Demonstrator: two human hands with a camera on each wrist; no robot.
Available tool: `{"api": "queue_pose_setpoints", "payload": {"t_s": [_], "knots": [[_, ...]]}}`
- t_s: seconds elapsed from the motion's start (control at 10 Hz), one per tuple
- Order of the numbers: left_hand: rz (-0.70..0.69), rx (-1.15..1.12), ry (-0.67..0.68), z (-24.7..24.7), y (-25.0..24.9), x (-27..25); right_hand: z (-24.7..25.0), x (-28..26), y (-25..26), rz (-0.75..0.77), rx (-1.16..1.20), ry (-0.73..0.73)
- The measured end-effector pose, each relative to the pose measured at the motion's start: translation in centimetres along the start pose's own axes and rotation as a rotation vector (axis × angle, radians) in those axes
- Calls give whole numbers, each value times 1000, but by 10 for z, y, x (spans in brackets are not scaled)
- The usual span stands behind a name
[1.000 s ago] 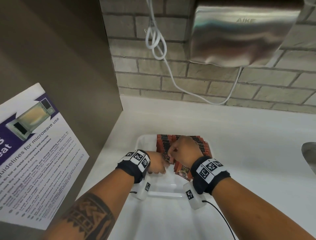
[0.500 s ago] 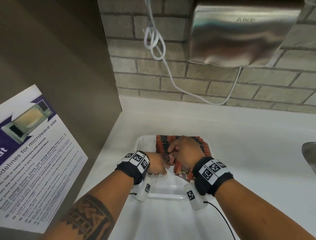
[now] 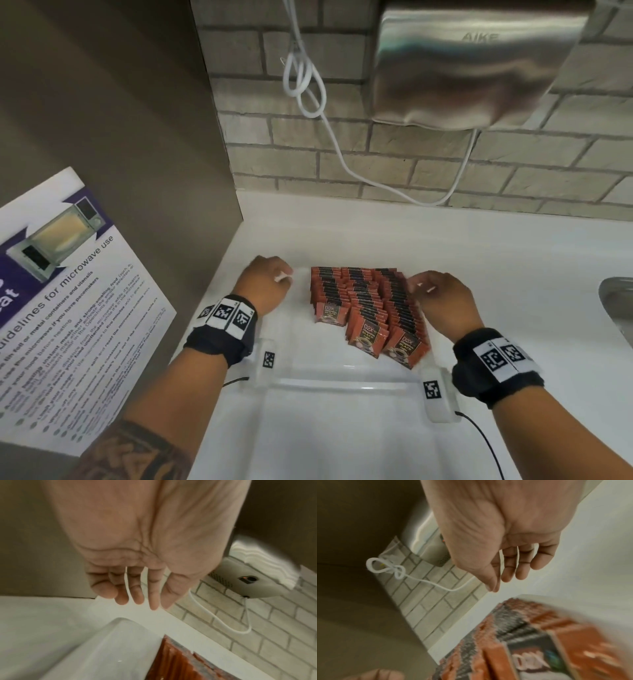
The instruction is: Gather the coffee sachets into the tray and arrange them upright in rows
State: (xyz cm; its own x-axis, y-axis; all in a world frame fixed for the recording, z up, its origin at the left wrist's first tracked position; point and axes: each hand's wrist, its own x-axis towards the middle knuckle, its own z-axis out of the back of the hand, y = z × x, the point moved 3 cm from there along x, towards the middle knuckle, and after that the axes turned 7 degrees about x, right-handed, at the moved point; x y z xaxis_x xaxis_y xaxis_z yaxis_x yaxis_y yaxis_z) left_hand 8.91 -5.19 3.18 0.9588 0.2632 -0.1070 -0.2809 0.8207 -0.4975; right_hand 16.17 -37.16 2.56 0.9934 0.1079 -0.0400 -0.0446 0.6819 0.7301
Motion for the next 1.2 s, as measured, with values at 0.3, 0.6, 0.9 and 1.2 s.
{"api": "queue_pose_setpoints", "payload": {"t_s": [0.3,0.6,0.9,1.2], "knots": [[300,-243,172,-18,34,3,-15,-14,-62,-281,186,4],[231,-291,233,-17,36,8,-17,-22,-58,-263,199,25],[224,-379,232,-17,30,13,-18,-22,-66,-287,245,-1],[277,-640,141,-22,32,2,-7,-32,-64,-283,303,-3]]}}
